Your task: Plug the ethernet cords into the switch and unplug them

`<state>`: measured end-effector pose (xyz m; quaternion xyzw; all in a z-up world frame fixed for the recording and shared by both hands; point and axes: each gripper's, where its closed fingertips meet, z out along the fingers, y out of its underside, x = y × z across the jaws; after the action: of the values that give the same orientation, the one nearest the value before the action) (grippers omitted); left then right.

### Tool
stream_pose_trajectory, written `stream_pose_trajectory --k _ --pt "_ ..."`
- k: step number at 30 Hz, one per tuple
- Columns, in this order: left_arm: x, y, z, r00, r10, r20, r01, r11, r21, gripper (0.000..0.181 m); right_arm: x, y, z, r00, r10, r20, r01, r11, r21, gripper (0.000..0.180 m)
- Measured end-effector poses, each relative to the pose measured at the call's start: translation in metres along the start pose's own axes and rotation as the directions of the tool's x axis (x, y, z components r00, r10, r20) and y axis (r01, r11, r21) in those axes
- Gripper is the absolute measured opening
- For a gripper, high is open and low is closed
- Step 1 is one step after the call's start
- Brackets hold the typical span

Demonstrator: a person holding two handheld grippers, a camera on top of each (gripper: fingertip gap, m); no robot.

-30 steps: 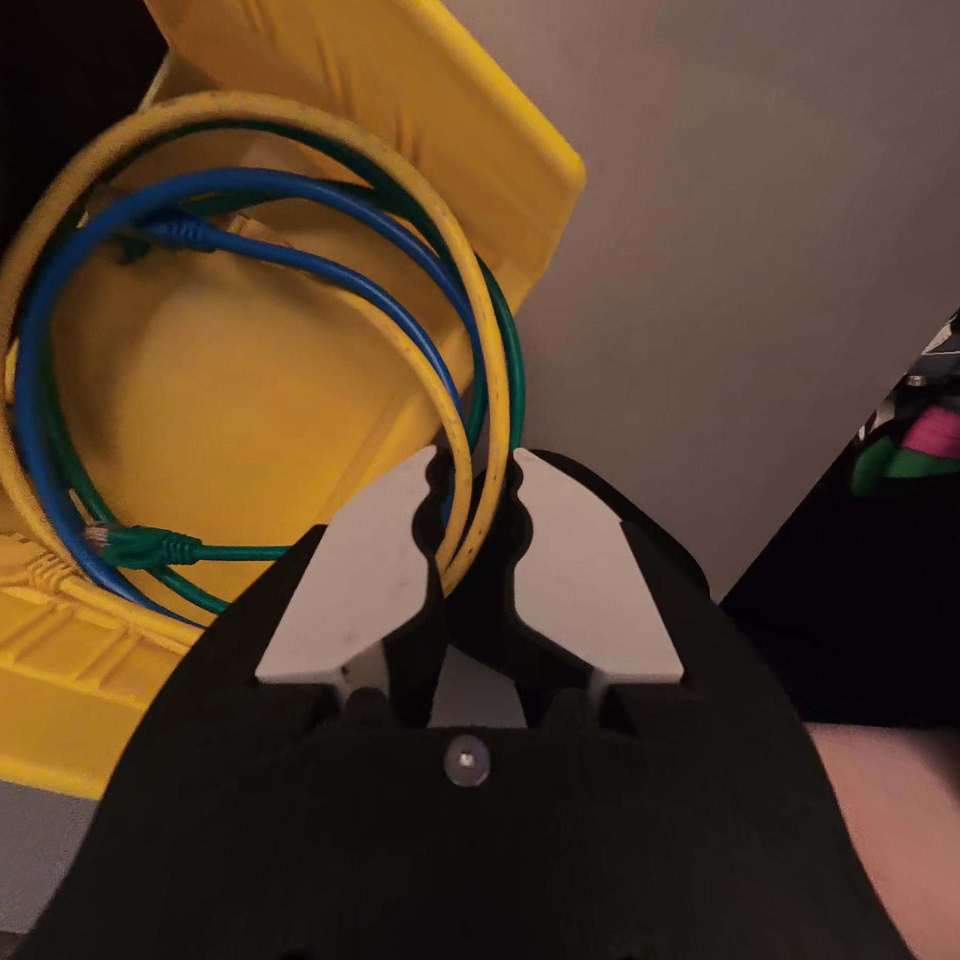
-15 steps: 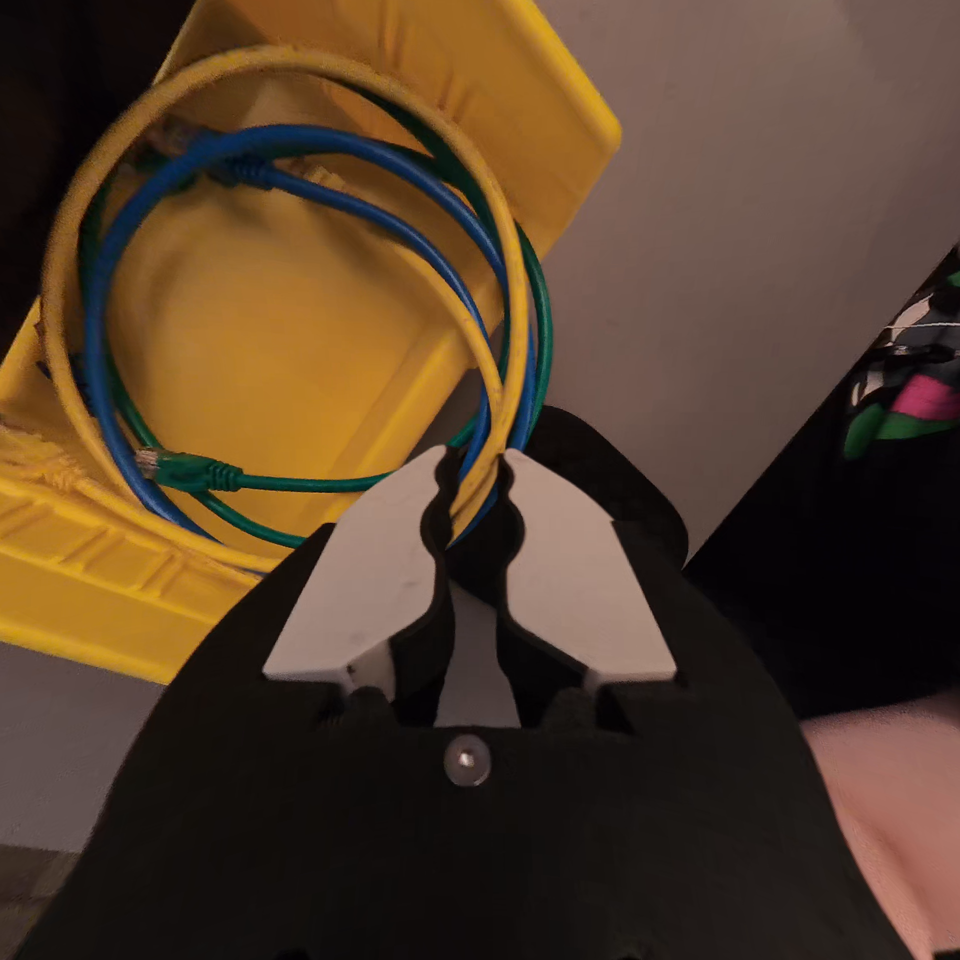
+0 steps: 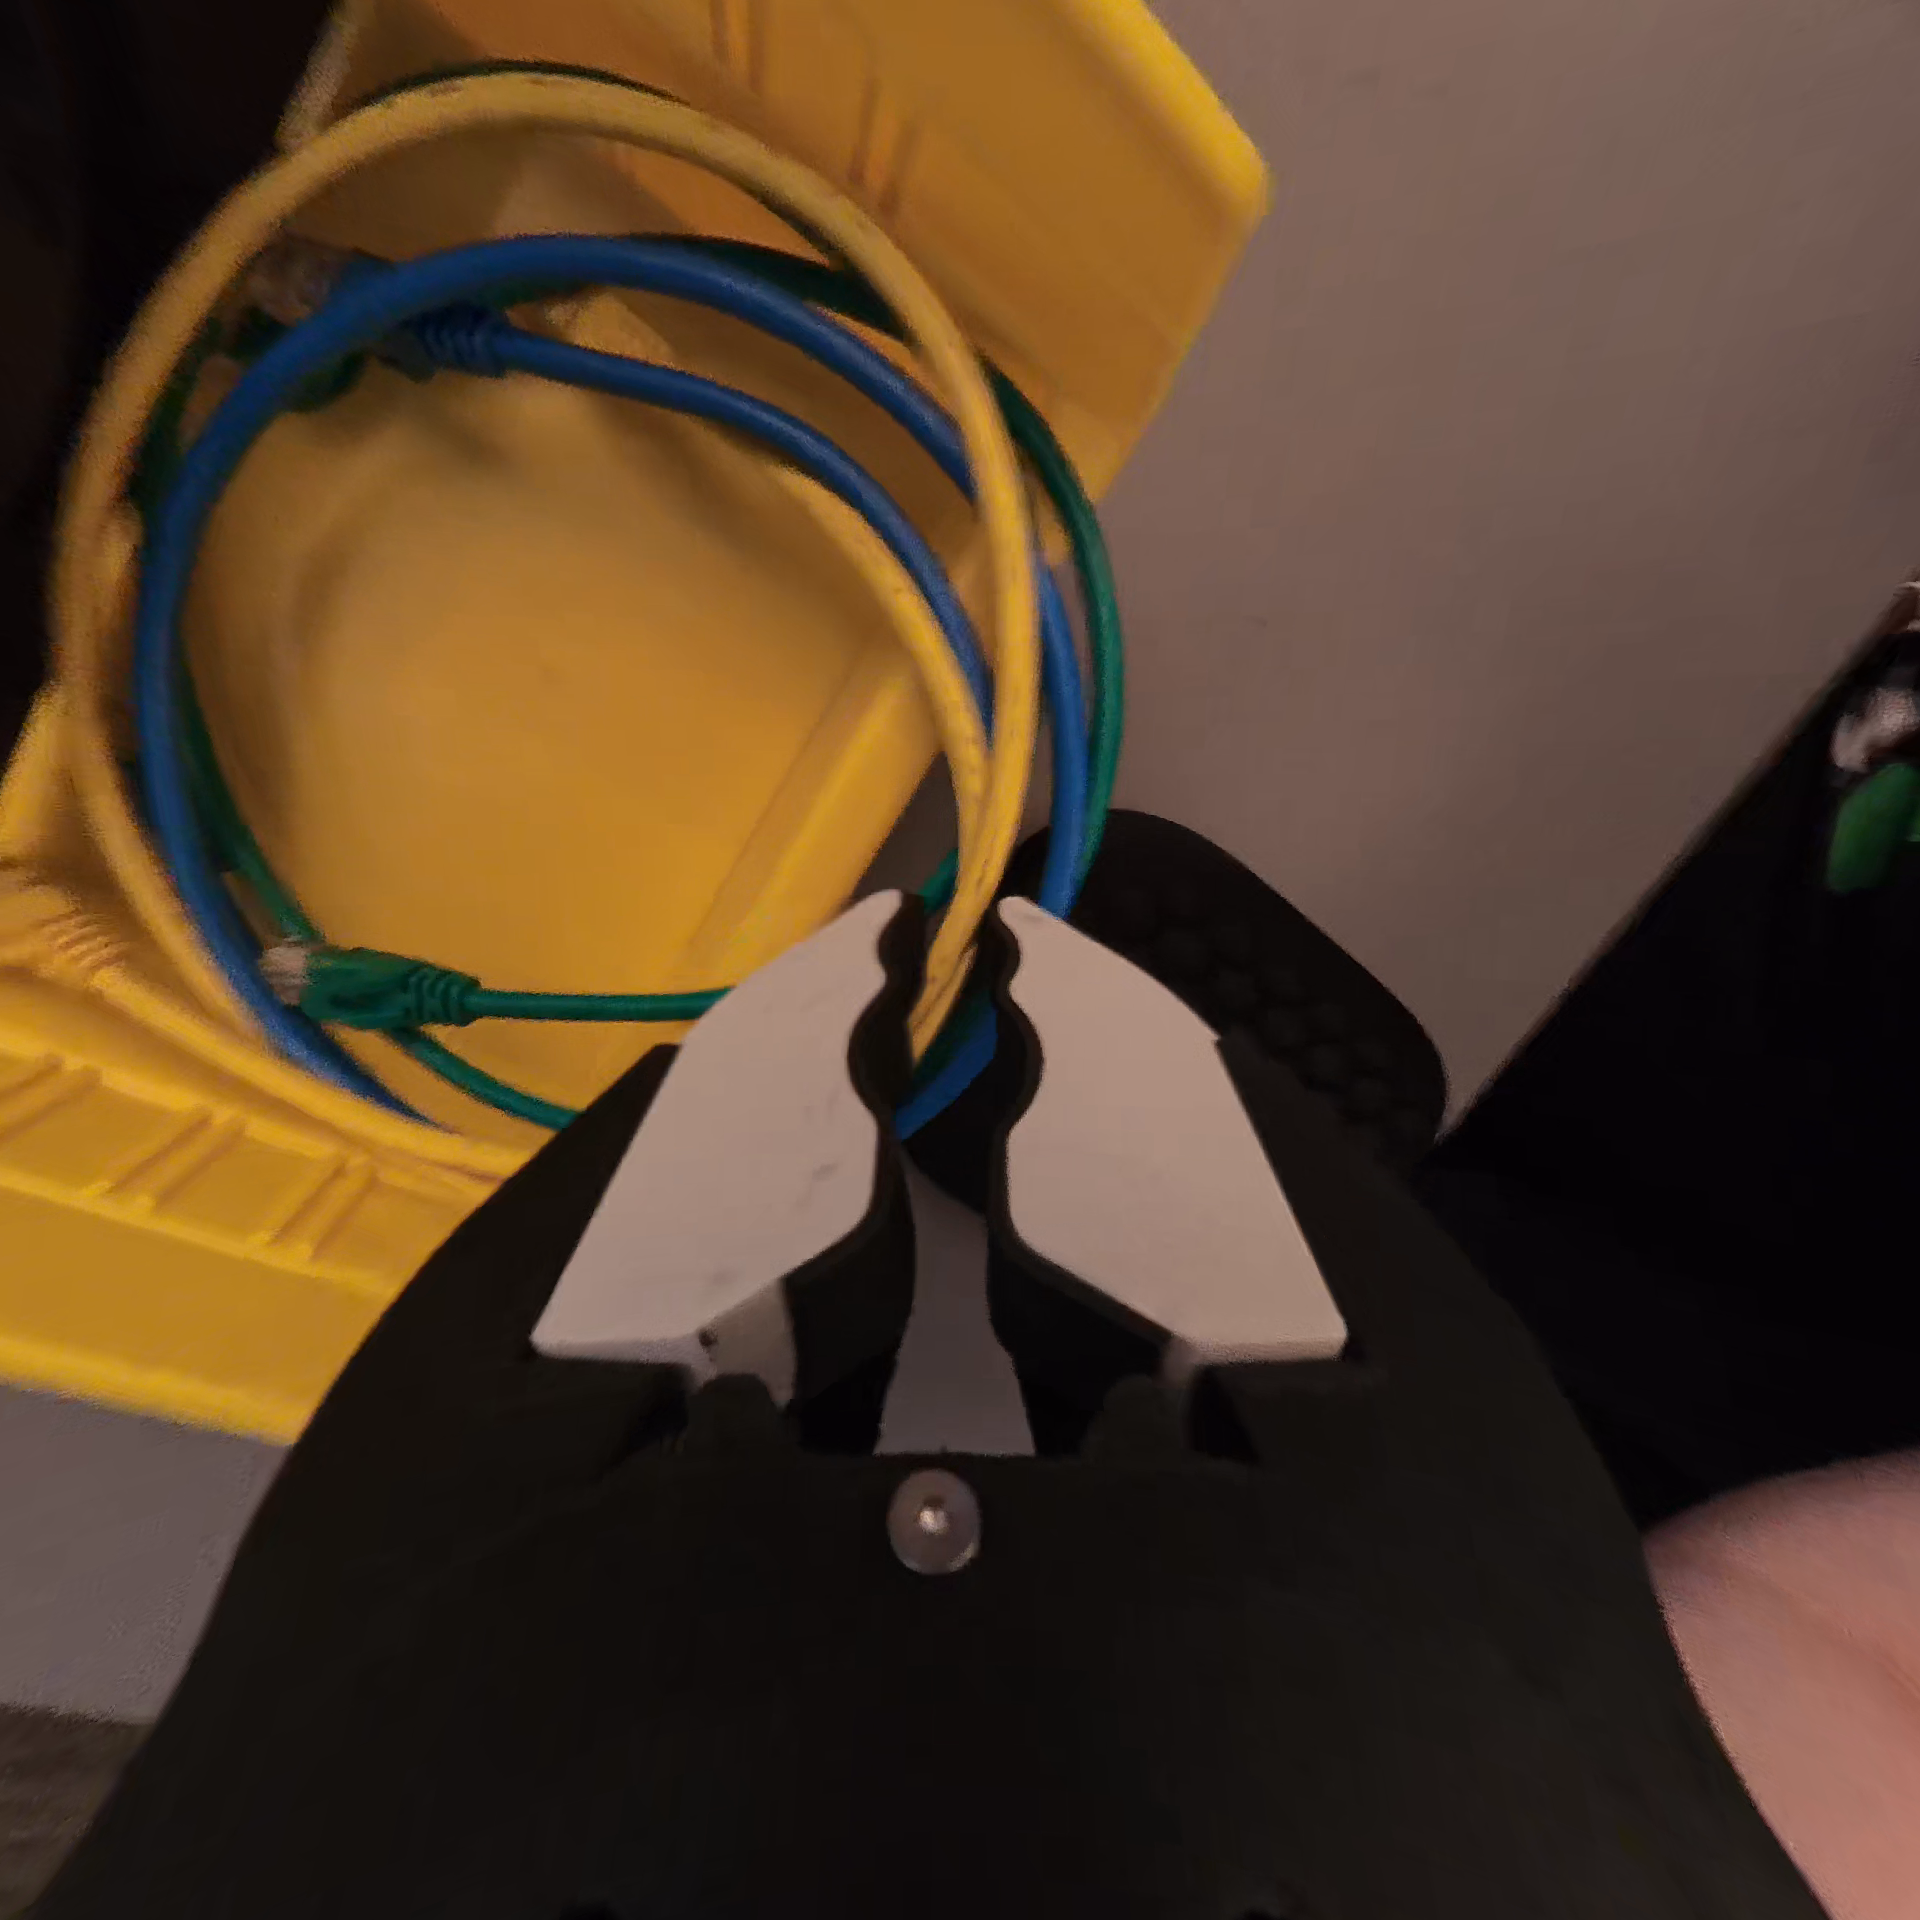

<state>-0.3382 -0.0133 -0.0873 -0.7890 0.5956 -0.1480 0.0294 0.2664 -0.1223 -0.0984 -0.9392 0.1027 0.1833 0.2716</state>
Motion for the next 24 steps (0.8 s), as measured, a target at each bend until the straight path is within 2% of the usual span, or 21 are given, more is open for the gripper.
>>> stream_pose_trajectory --k 6,11,14,19,24 --pt "-0.005 -0.007 -0.020 0.999 -0.011 0.041 0.010 1.000 0.026 0.009 0.000 0.000 0.000 1.000 0.013 0.017 -0.013 1.000 -0.001 0.017" --pt "-0.031 -0.027 -0.077 0.969 -0.039 0.245 0.005 0.991 0.135 0.008 0.000 0.000 0.001 1.000 0.005 0.010 -0.005 1.000 -0.006 0.017" --pt "-0.045 -0.036 -0.110 0.944 -0.086 0.318 0.025 0.982 0.189 0.007 0.000 0.000 0.001 1.000 0.006 0.015 -0.006 1.000 -0.004 0.017" --pt "-0.056 -0.044 -0.146 0.895 -0.111 0.432 0.020 0.977 0.211 0.006 0.000 0.001 0.000 1.000 0.006 0.022 -0.006 1.000 0.000 0.017" --pt "-0.054 -0.053 -0.204 0.827 -0.130 0.546 0.006 0.975 0.223 0.006 0.000 0.001 0.001 1.000 0.011 0.022 -0.010 1.000 -0.003 0.017"
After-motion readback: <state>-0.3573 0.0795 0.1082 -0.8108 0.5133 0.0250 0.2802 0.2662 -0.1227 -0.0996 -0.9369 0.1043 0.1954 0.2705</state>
